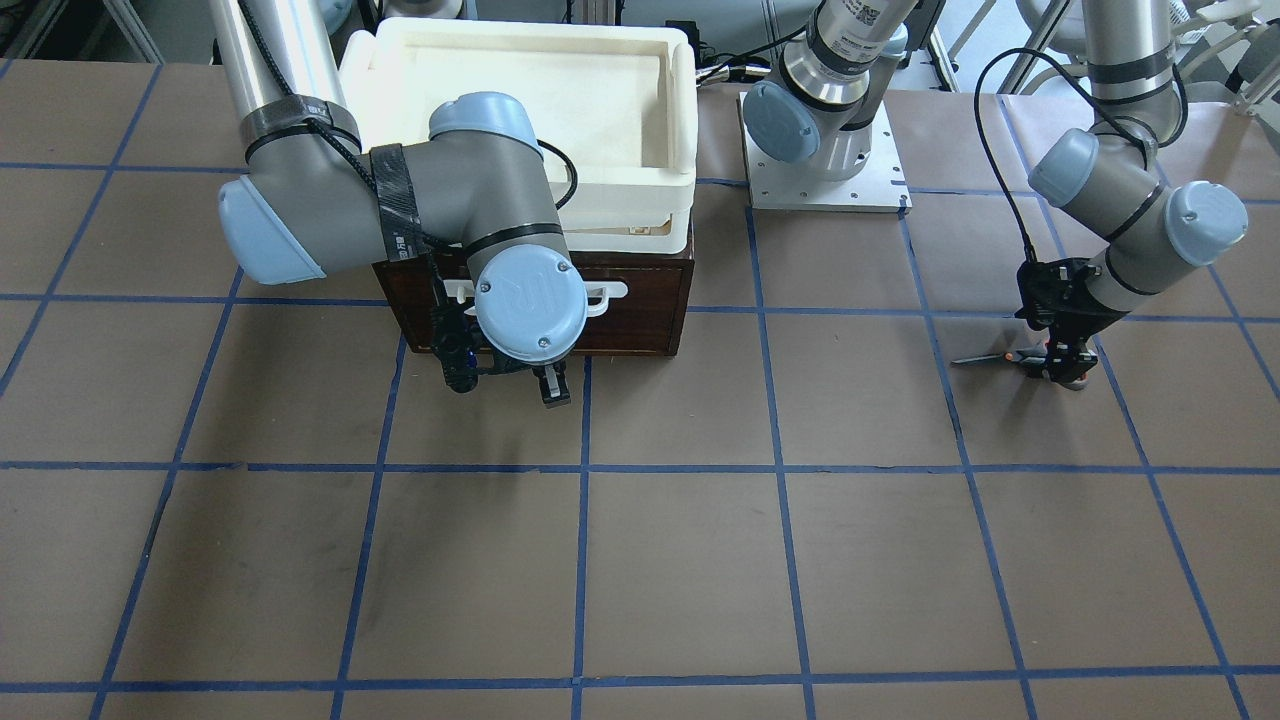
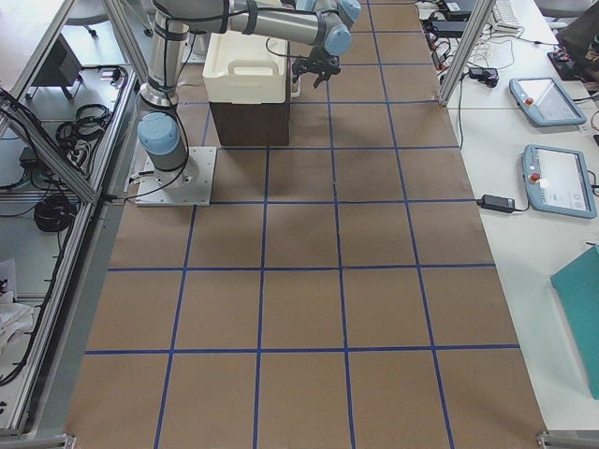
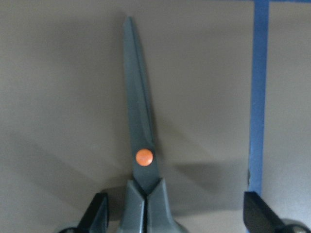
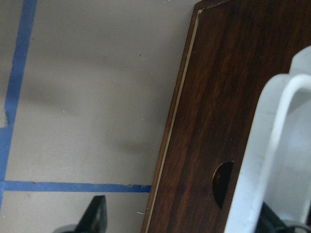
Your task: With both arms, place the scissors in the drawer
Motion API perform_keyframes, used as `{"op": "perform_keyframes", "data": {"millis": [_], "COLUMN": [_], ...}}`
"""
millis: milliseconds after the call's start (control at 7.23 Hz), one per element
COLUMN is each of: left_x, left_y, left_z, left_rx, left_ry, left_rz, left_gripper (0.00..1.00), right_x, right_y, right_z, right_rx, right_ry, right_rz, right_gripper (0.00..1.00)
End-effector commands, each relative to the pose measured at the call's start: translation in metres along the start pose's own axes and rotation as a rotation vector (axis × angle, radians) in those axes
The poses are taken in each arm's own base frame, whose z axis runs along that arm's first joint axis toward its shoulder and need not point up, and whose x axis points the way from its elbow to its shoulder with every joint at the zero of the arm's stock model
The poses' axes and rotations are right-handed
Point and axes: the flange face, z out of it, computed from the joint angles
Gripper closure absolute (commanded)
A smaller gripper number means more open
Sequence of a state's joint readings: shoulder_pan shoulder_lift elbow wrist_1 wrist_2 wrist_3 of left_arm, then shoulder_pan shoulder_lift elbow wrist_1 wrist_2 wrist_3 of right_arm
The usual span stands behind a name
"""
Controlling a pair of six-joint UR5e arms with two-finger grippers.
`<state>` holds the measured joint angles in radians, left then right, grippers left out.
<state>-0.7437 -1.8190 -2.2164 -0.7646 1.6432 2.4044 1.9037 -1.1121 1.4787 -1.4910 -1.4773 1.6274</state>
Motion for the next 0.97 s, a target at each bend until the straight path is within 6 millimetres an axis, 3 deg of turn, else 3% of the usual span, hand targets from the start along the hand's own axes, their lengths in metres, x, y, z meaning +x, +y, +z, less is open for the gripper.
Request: {"op": "perform_keyframes", "data": {"millis": [0,553,830], "left_x": [-0.001,-0.003,-0.005], "left_y": [0.001,-0.001,0.000], "left_z": [0.002,0.007,0.004], "left_rx": [0.009,0.029,0.023], "left_ry": [-0.003,-0.009,-0.017], "left_rz": [0.003,0.005,0.008], "left_gripper": [0.13,0.26,0.42], "right_x": [-0.003,-0.015,-0.022], "right_y": [0.000,0.000,-0.001], "right_z": [0.000,-0.016,-0.017], "right_rx": [0.000,0.012,0.013], "right_ry": [-0.008,-0.129,-0.155], "right_rz": [-0.011,-0.075,-0.085], "right_gripper": [0.00,0.00,0.00]}}
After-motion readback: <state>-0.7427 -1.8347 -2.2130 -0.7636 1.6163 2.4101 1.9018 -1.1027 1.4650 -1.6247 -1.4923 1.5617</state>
